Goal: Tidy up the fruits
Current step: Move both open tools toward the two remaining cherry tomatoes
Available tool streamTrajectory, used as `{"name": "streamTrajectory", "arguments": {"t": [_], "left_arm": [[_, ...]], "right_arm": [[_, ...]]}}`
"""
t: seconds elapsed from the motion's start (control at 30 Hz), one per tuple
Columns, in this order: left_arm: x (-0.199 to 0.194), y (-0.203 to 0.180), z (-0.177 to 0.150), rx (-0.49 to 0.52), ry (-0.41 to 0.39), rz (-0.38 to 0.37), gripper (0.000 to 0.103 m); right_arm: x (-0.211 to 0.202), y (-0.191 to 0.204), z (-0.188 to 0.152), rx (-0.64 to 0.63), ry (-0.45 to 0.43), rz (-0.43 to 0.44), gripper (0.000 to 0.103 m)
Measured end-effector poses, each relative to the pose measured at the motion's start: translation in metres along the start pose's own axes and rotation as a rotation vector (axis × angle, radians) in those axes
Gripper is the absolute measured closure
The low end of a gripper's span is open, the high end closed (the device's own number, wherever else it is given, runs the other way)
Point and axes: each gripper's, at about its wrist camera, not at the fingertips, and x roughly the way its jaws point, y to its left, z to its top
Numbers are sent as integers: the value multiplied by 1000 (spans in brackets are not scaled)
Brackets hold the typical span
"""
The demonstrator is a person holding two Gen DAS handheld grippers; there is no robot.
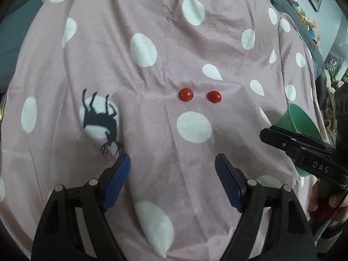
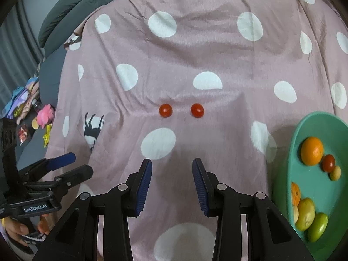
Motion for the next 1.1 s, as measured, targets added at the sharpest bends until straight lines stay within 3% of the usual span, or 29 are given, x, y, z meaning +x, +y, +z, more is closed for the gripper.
{"name": "streamTrajectory", "arguments": {"t": [0.67,1.1], "left_arm": [[46,-10,42,29,20,1,23],[77,-3,62,-10,65,-6,23]], "right_arm": [[36,-17,37,1,-9,-13,64],[62,-28,55,34,2,-33,64]]}}
